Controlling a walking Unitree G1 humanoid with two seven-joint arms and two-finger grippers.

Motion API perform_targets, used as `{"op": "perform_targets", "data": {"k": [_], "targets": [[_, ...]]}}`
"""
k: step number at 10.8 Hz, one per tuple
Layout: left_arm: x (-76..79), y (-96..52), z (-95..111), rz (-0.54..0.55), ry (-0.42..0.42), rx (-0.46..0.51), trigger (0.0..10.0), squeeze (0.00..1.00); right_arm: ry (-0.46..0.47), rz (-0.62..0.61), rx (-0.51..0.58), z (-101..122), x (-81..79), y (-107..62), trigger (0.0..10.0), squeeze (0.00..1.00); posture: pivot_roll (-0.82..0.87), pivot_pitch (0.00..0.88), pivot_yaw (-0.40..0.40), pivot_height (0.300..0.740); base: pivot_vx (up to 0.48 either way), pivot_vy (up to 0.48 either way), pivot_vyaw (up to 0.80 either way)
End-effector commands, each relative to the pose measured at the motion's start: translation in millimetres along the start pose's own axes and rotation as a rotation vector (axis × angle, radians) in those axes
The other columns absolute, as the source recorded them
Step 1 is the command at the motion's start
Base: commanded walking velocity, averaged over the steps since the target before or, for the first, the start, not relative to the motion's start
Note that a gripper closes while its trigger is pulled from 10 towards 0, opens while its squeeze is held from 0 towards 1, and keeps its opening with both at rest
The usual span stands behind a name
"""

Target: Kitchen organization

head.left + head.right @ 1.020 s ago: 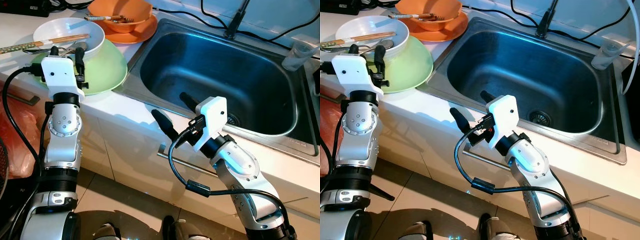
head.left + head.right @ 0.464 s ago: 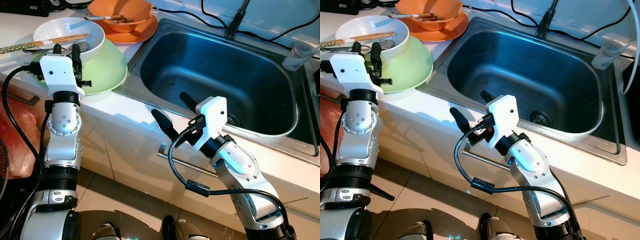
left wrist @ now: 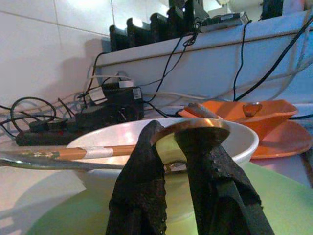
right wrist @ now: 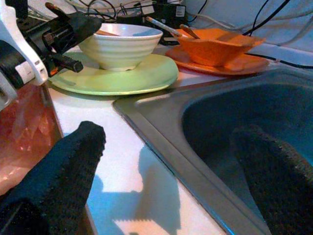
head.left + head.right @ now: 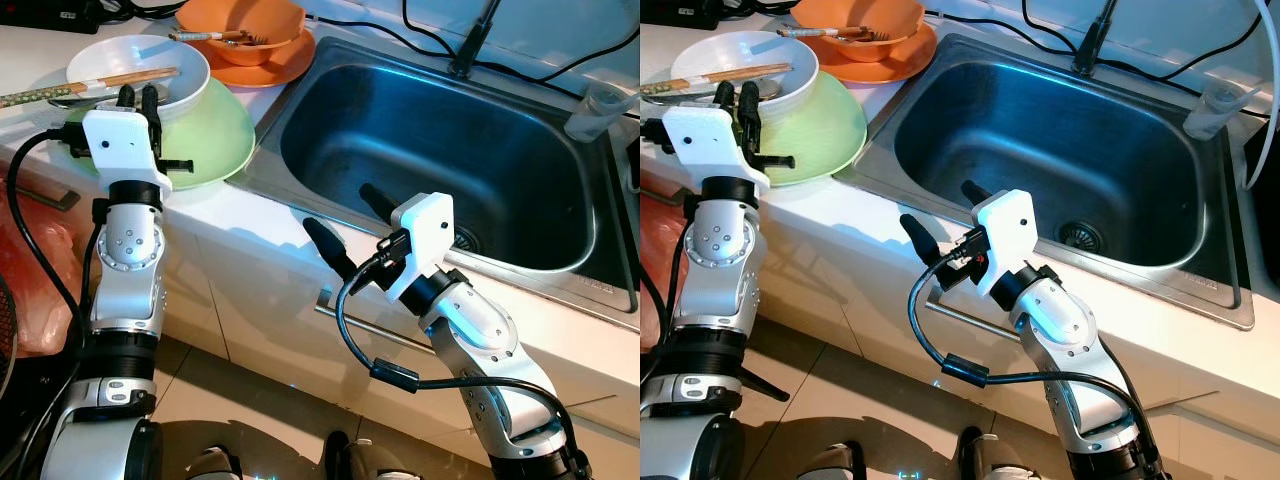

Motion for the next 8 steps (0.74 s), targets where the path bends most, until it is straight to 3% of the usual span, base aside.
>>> {"op": "perform_targets", "data": {"k": [1, 5, 8], "targets": [[3.3, 3.2, 6, -0.013, -0.011, 0.024, 0.0, 0.0, -0.01, -0.012, 0.001, 0, 3.6, -0.2, 10.0, 0.0, -0.05, 0.181, -0.104, 0.74, 0.0, 0.0, 0.0], [3.8, 5.9, 17, -0.014, -0.007, 0.071, 0.0, 0.0, -0.012, -0.017, 0.006, 0, 4.9, 0.5, 10.0, 0.0, -0.05, 0.176, -0.104, 0.74, 0.0, 0.0, 0.0], [2.0, 10.1, 47, 0.004, -0.009, 0.168, 0.0, 0.0, -0.015, -0.02, 0.014, 1, 6.7, 2.5, 10.0, 0.0, -0.05, 0.167, -0.105, 0.74, 0.0, 0.0, 0.0]]}}
Point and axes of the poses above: a point about 5 cm out from each wrist's last joint towards the gripper, its own y axis pointing out of the wrist towards the gripper, its own z axis along the axis of the wrist's last joint, x = y × z, the point moved 5 cm from there along y, pointing out of the wrist towards the gripper, and after that the axes turned 14 degrees about y, right-handed, at the moved point
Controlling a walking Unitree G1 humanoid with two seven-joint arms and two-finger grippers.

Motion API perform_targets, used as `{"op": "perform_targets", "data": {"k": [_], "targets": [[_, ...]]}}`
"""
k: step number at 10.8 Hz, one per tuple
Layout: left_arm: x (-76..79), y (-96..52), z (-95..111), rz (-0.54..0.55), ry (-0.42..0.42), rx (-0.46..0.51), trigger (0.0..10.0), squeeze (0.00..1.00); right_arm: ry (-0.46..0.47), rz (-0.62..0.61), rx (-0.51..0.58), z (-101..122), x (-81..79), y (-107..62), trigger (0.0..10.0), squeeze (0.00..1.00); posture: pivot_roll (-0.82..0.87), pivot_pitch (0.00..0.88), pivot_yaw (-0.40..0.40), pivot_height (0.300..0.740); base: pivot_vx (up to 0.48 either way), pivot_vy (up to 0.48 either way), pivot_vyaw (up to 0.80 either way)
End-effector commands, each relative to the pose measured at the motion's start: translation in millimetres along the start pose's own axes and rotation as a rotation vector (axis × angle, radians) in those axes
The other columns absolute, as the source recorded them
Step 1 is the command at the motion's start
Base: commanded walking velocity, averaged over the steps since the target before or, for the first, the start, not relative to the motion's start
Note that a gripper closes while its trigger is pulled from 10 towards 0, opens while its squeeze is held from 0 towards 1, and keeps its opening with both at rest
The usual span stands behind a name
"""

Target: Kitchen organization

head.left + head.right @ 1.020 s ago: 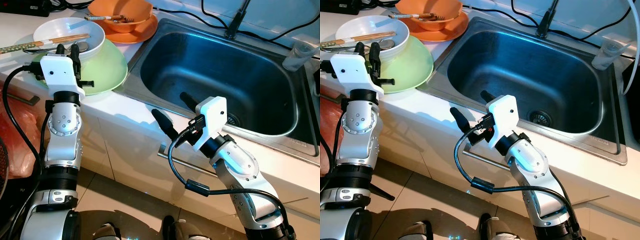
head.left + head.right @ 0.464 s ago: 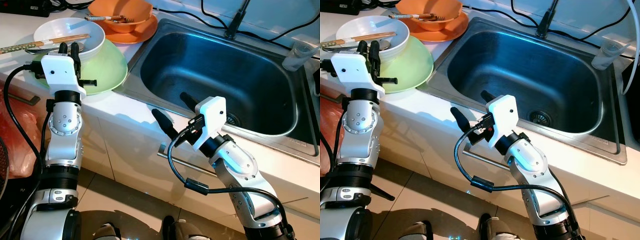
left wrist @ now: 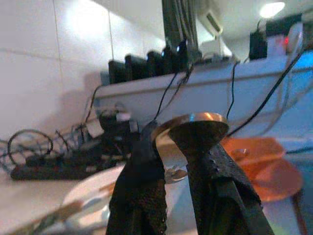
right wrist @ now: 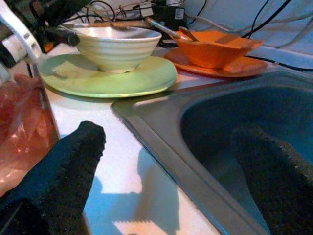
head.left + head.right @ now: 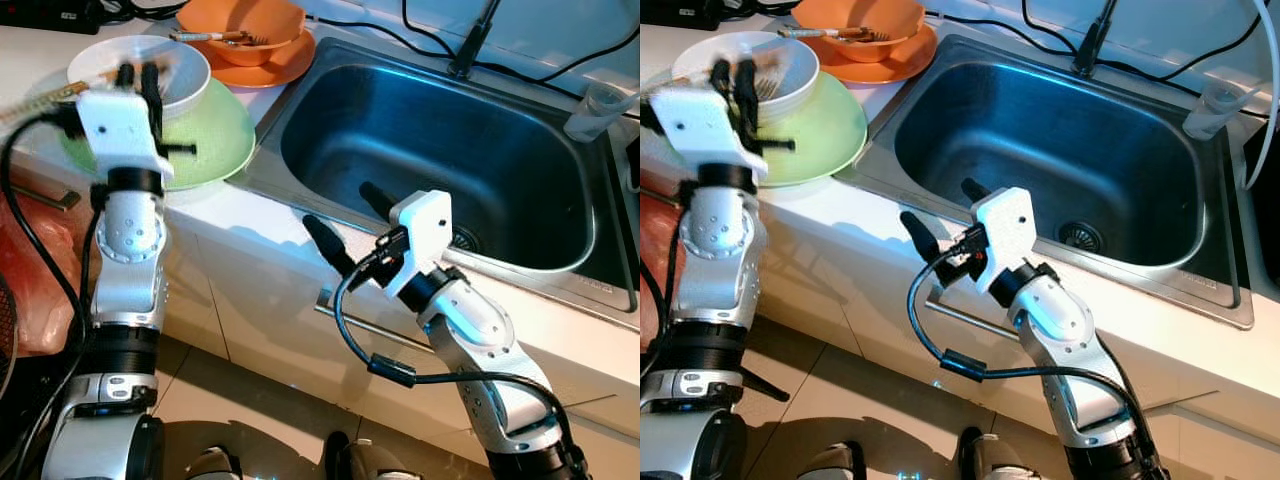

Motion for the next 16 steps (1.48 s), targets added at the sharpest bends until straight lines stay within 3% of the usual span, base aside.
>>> {"op": "perform_targets", "data": {"k": [1, 3, 8, 10, 11, 12, 13, 16], "targets": [[3.9, 5.5, 18, -0.011, 0.001, 0.064, 0.0, 0.0, -0.013, -0.017, 0.007, 1, 5.0, -0.6, 10.0, 0.0, -0.04, 0.162, -0.104, 0.74, 0.0, 0.0, 0.0], [9.3, 10.0, 38, -0.025, -0.047, 0.108, 0.0, 0.0, -0.015, -0.021, 0.016, 2, 6.9, 1.8, 10.0, 0.0, -0.04, 0.152, -0.101, 0.74, 0.0, 0.0, 0.0], [14.0, 3.6, 19, -0.03, -0.112, 0.02, 0.0, 0.0, -0.019, -0.023, 0.023, 3, 7.5, 2.7, 10.0, 0.0, -0.04, 0.149, -0.099, 0.74, 0.0, 0.0, 0.0], [21.6, 8.5, 17, -0.025, -0.307, -0.044, 0.0, 0.0, -0.019, -0.036, 0.033, 6, 11.3, 4.1, 10.0, 0.0, -0.04, 0.146, -0.097, 0.74, 0.0, 0.0, 0.0], [27.0, 8.5, 21, -0.046, -0.351, -0.039, 0.0, 0.0, -0.003, -0.053, 0.04, 7, 15.1, 4.5, 10.0, 0.0, -0.04, 0.145, -0.096, 0.74, 0.0, 0.0, 0.0], [40.4, 8.3, 37, -0.111, -0.437, -0.001, 0.0, 0.0, 0.065, -0.103, 0.053, 8, 25.4, 4.7, 10.0, 0.0, -0.03, 0.144, -0.096, 0.74, 0.0, 0.0, 0.0], [49.5, 9.2, 51, -0.16, -0.487, 0.033, 0.0, 0.0, 0.152, -0.142, 0.066, 8, 33.3, 6.5, 10.0, 0.0, -0.03, 0.141, -0.1, 0.74, 0.0, 0.0, 0.0], [53.9, 13.4, 68, -0.189, -0.527, 0.075, 0.0, 0.0, 0.208, -0.194, 0.081, 11, 48.7, 11.6, 10.0, 0.0, -0.03, 0.132, -0.103, 0.74, 0.0, 0.0, 0.0]]}}
Point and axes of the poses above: a point about 5 cm out from each wrist's last joint towards the gripper, its own y axis pointing out of the wrist towards the gripper, its own z axis along the axis of the wrist's last joint, x = y × z, the point moved 5 cm from there along y, pointing out of the wrist towards the gripper, and after that the axes turned 14 degrees about y, right-handed, at the moved point
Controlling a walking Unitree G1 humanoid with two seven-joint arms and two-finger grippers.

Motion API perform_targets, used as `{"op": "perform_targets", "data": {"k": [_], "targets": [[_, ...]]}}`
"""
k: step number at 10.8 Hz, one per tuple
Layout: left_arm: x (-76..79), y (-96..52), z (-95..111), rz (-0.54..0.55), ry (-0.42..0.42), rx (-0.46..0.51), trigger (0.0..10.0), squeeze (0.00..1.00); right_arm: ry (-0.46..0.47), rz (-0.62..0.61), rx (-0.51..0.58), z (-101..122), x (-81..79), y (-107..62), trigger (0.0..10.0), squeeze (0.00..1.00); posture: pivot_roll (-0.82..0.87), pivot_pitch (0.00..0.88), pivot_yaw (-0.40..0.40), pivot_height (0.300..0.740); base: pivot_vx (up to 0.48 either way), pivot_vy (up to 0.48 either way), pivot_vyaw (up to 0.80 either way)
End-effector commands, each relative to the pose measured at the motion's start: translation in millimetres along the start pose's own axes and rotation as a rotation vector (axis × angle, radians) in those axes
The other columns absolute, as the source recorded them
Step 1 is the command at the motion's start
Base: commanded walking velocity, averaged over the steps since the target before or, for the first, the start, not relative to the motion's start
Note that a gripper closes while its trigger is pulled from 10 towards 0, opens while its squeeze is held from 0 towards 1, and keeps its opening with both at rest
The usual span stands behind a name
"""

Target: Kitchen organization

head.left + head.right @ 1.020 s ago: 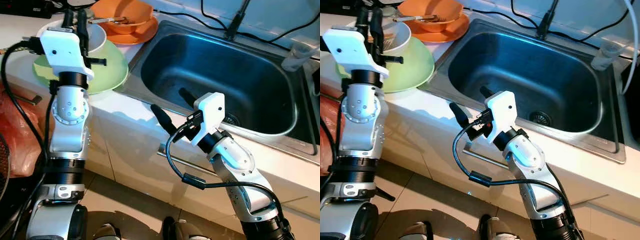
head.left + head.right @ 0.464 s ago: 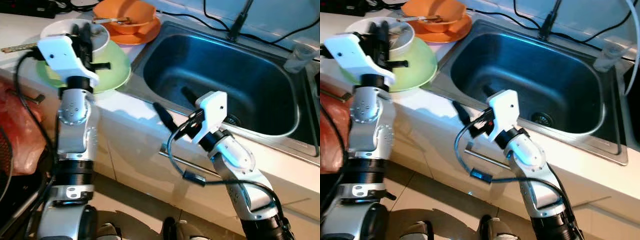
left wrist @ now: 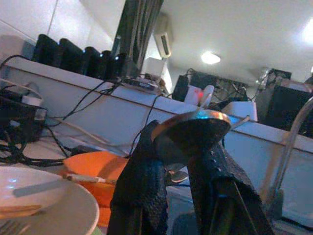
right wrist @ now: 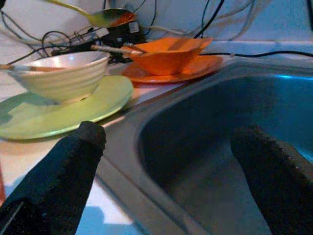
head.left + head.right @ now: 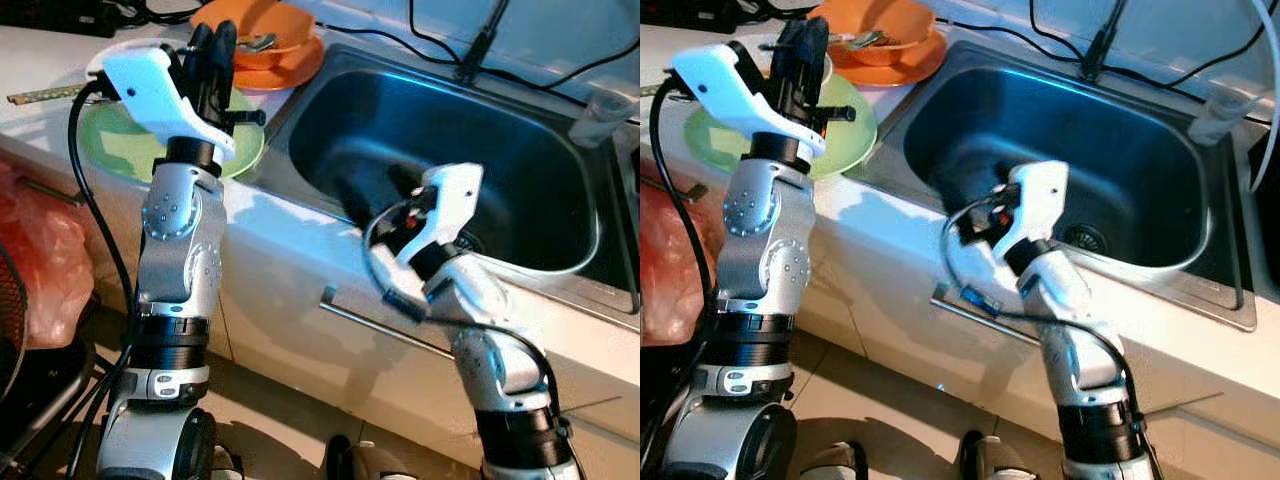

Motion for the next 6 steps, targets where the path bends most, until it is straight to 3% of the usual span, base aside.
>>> {"op": "perform_targets", "data": {"k": [1, 2, 4, 6], "targets": [[8.7, 5.5, 15, -0.035, -0.026, 0.049, 0.0, 0.0, 0.03, -0.028, -0.005, 0, 7.3, 0.2, 10.0, 0.0, -0.03, 0.13, -0.103, 0.74, 0.0, 0.0, 0.0], [12.4, 6.4, 16, -0.049, -0.087, 0.045, 0.0, 0.0, 0.057, -0.042, 0.001, 1, 9.4, 0.9, 10.0, 0.0, -0.03, 0.128, -0.102, 0.74, 0.0, 0.0, 0.0], [26.0, 5.1, 4, -0.071, -0.352, -0.029, 0.0, 0.0, 0.167, -0.093, 0.037, 6, 19.1, 5.0, 10.0, 0.0, -0.02, 0.124, -0.097, 0.74, 0.0, 0.0, 0.0], [31.3, 1.2, -11, -0.034, -0.564, -0.103, 0.0, 0.0, 0.27, -0.127, 0.068, 10, 25.2, 9.0, 10.0, 0.0, -0.02, 0.125, -0.096, 0.74, 0.0, 0.0, 0.0]]}}
Point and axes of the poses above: a point about 5 cm out from each wrist's last joint towards the gripper, its own y axis pointing out of the wrist towards the gripper, its own z axis along the axis of the wrist's last joint, x = y × z, the point moved 5 cm from there along y, pointing out of the wrist towards the gripper, and after that the axes turned 14 degrees about y, right-handed, at the moved point
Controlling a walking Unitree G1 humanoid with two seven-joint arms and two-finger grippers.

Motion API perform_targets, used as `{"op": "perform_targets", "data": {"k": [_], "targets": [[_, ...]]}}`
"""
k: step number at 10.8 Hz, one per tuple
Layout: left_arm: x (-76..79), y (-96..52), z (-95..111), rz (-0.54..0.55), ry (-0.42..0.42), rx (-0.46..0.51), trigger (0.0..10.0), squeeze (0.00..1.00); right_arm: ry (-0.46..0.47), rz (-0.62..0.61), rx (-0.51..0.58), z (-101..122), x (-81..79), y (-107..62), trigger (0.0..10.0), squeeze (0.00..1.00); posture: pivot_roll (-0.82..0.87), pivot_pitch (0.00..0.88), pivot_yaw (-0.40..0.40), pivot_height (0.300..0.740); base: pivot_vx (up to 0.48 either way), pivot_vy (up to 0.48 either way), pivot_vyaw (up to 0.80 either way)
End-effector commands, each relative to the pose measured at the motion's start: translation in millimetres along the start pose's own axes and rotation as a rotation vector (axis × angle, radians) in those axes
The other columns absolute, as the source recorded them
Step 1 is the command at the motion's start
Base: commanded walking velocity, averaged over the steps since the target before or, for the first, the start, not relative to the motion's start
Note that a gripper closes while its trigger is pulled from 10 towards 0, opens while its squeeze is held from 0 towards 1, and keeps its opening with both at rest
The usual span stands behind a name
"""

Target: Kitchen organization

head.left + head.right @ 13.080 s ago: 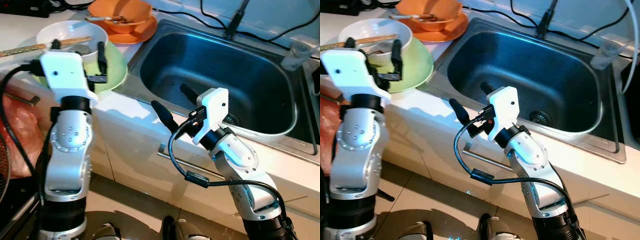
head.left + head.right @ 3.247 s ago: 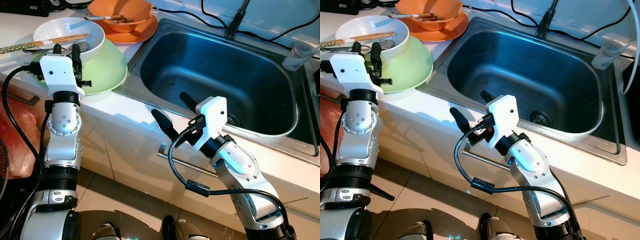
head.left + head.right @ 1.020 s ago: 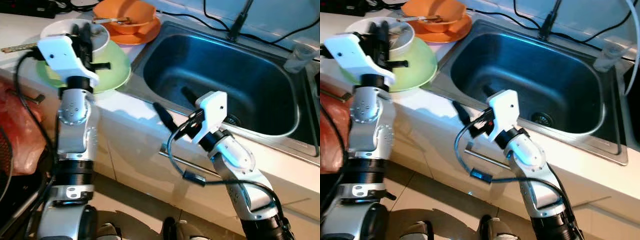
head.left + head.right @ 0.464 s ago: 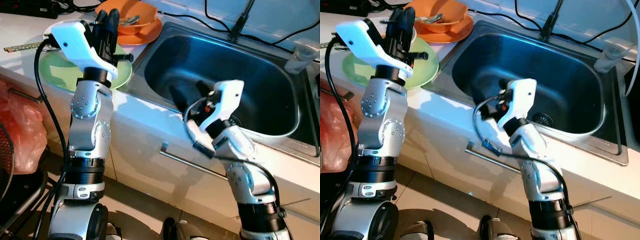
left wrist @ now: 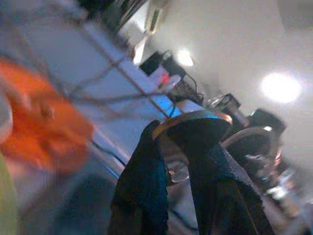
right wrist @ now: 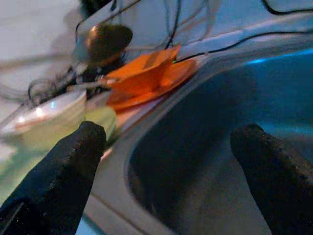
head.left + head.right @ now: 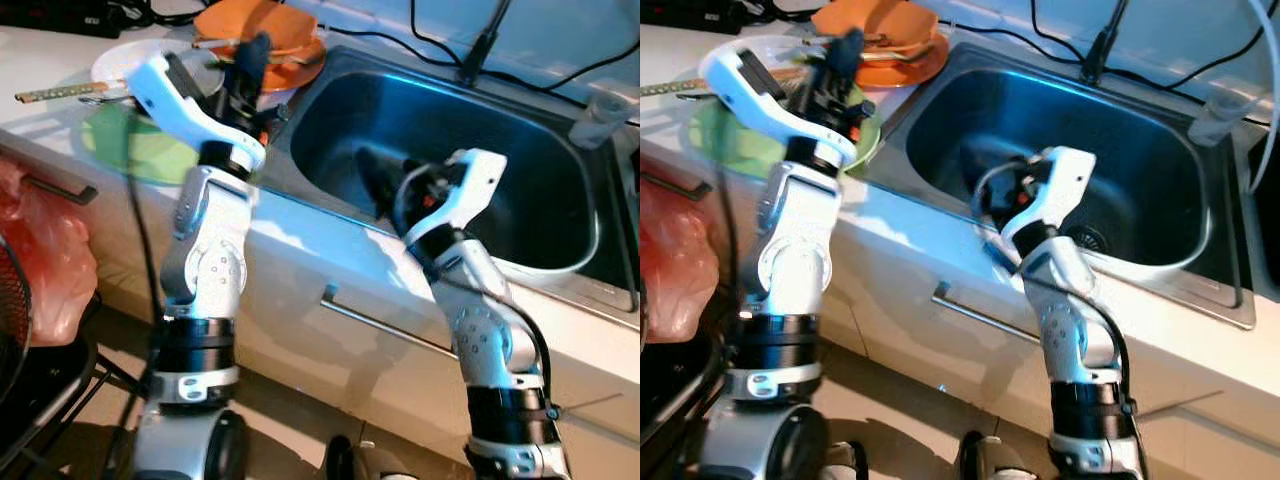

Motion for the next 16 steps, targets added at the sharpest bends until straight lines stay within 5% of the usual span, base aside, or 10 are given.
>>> {"op": "perform_targets", "data": {"k": [1, 3, 8, 12, 16], "targets": [[2.0, -2.8, -11, 0.006, -0.103, -0.047, 0.0, 0.0, 0.063, -0.027, 0.002, 2, 5.2, 1.8, 10.0, 0.0, -0.02, 0.13, -0.097, 0.74, 0.0, 0.0, 0.0], [10.6, -9.1, -20, -0.025, -0.193, -0.081, 0.0, 0.0, 0.181, -0.06, -0.015, -8, 11.4, 8.0, 10.0, 0.0, -0.02, 0.134, -0.101, 0.74, 0.0, 0.0, 0.0], [32.8, -18.2, -44, -0.017, -0.423, -0.18, 0.0, 0.0, 0.283, -0.055, 0.01, -18, 10.3, 31.2, 10.0, 0.0, 0.0, 0.15, -0.097, 0.74, 0.0, 0.0, 0.0], [37.9, -21.5, -49, -0.03, -0.425, -0.21, 0.0, 0.0, 0.295, 0.017, -0.013, -22, -3.7, 42.4, 10.0, 0.0, 0.0, 0.153, -0.104, 0.74, 0.0, 0.0, 0.0], [14.9, -28.6, -53, 0.022, -0.365, -0.234, 0.0, 0.0, 0.284, 0.03, 0.01, -18, -0.9, 46.3, 10.0, 0.0, 0.0, 0.156, -0.097, 0.74, 0.0, 0.0, 0.0]]}}
Point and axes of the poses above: a point about 5 cm out from each wrist's last joint towards the gripper, its own y axis pointing out of the wrist towards the gripper, its own z axis along the axis of the wrist's last joint, x = y × z, the point moved 5 cm from there along y, pointing out of the wrist towards the gripper, and after that the axes turned 14 degrees about y, right-handed, at the moved point
